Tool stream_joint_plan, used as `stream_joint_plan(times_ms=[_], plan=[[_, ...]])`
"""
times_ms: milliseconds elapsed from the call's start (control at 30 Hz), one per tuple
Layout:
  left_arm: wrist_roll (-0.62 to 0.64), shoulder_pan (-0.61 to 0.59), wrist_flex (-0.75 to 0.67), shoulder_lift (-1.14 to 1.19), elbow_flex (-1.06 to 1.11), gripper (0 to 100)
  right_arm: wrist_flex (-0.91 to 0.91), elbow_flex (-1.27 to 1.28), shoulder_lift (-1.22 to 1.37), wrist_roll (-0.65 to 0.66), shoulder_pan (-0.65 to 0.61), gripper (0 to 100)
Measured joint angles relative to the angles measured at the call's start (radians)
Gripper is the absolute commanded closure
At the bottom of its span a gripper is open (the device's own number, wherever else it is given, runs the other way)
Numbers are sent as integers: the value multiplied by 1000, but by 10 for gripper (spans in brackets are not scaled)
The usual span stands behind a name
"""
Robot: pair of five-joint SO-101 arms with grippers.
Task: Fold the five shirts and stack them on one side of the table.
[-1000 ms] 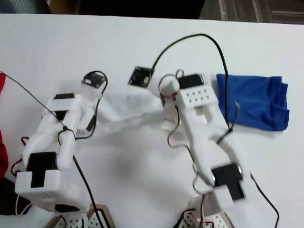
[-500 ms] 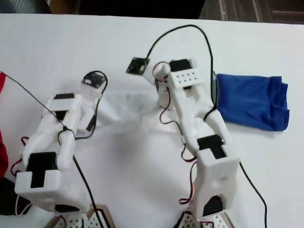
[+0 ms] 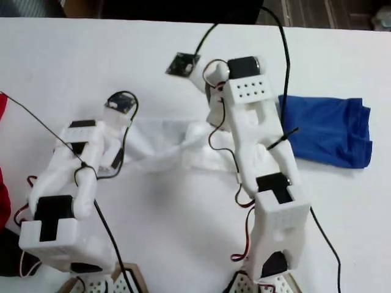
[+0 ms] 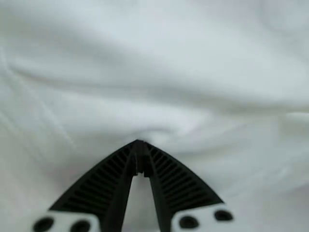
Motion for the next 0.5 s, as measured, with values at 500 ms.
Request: stream_joint_plan(times_ms=[500], plan=[[0,0,0,0,0,974,-281,503,-118,3,-68,976]])
